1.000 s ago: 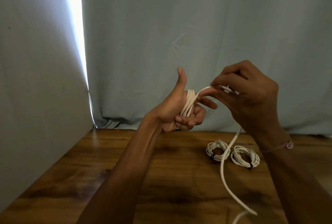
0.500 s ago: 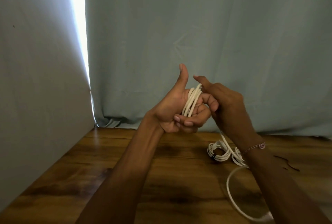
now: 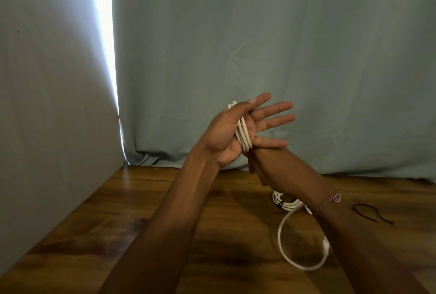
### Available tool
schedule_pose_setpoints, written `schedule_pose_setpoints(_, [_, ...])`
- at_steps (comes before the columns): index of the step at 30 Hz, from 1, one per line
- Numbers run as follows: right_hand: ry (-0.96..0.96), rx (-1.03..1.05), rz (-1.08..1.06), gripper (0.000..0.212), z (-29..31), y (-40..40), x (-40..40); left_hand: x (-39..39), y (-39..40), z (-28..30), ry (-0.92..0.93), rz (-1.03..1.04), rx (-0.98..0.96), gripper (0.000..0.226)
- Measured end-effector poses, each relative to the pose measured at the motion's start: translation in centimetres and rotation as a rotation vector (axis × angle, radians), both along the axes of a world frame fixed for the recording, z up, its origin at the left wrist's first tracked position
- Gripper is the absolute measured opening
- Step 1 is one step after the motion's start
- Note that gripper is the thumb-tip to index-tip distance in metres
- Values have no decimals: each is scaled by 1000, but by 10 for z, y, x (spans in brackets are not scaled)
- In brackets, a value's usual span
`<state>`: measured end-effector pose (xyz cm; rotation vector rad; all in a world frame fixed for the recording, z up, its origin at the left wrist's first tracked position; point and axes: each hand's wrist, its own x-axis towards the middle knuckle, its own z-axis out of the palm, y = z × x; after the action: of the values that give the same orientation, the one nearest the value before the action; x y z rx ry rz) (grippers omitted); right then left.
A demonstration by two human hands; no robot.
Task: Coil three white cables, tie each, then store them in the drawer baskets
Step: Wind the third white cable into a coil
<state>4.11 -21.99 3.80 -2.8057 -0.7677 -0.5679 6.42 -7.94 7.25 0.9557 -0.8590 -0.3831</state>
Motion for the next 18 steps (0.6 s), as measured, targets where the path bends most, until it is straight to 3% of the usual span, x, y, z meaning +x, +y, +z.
schedule_pose_setpoints(9, [-100,-111,-36,31,7,4,-17,11,-3,-6,22,194,-53,51])
schedule_pose_setpoints(18, [-239,-33,11,22,37,-17,-49,18,6,-9,-50,329,70,56])
